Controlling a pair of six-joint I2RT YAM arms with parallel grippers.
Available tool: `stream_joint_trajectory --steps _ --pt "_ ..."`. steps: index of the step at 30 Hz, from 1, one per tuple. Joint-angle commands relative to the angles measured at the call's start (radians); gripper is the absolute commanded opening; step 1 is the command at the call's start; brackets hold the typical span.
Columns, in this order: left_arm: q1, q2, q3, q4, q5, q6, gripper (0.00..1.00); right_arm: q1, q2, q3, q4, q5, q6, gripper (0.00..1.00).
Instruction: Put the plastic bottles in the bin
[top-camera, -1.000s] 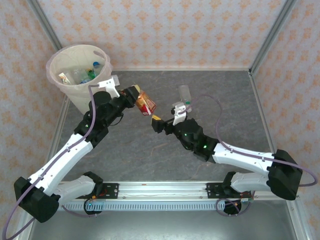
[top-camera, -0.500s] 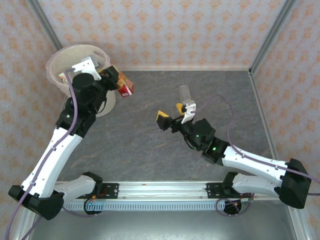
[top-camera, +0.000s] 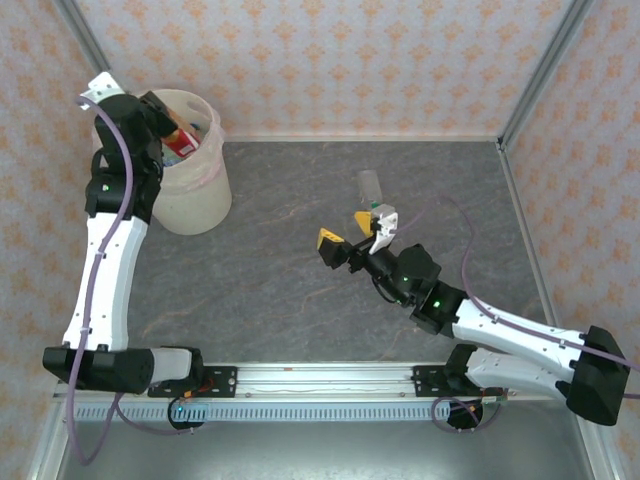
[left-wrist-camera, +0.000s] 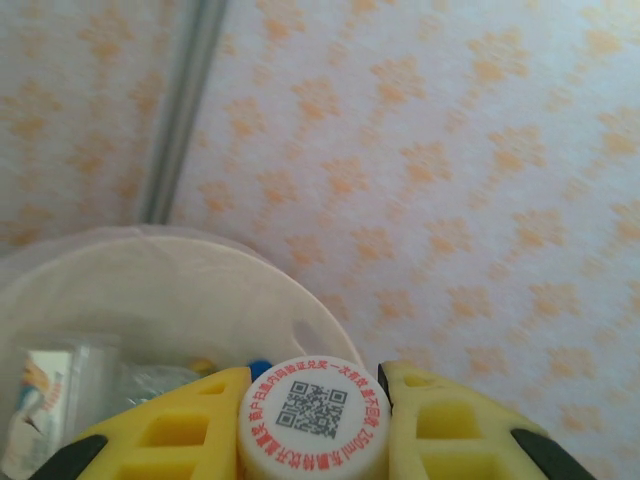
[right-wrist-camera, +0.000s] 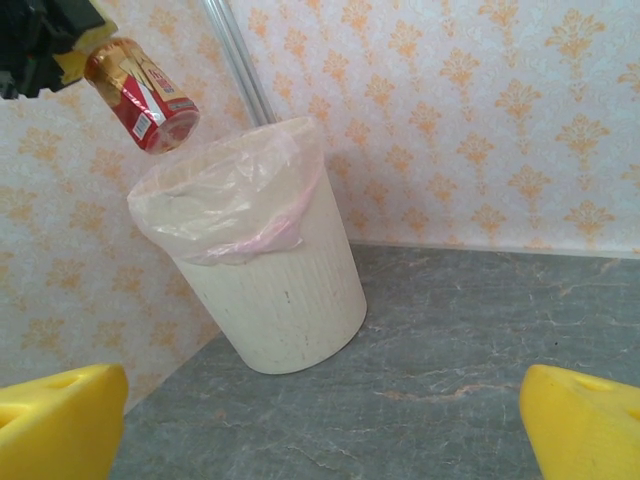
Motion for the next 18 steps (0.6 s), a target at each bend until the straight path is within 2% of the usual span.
stream_joint_trajectory --steps 1,7,9,12,13,14,18 --pt "0.064 0.059 0.081 -0.03 -0.036 -0.022 0.27 -0.002 -0.038 -0.025 0.035 -0.009 0.005 1.0" --pt "0.163 0.163 0.125 -0.057 -0.048 -0.042 0.3 -0.001 -0.064 -0.041 0.036 0.007 -0.005 1.0" --pt "0.179 0.19 0.138 -0.07 -0.034 -0.048 0.35 -0.001 -0.064 -0.04 0.035 0.01 -0.007 1.0" --pt "0.185 0.221 0.167 -0.1 -0.008 -0.048 0.65 -0.001 -0.059 -0.042 0.035 0.029 -0.011 1.0" --pt "0.185 0.226 0.174 -0.107 -0.004 -0.05 0.88 -0.002 -0.058 -0.043 0.036 0.036 -0.012 1.0" --pt "0.186 0.226 0.176 -0.11 0.006 -0.052 0.98 -0.001 -0.056 -0.044 0.036 0.04 -0.012 1.0" --pt "0.183 0.203 0.179 -0.1 0.063 -0.063 0.99 -0.004 -0.047 -0.041 0.039 0.062 -0.002 1.0"
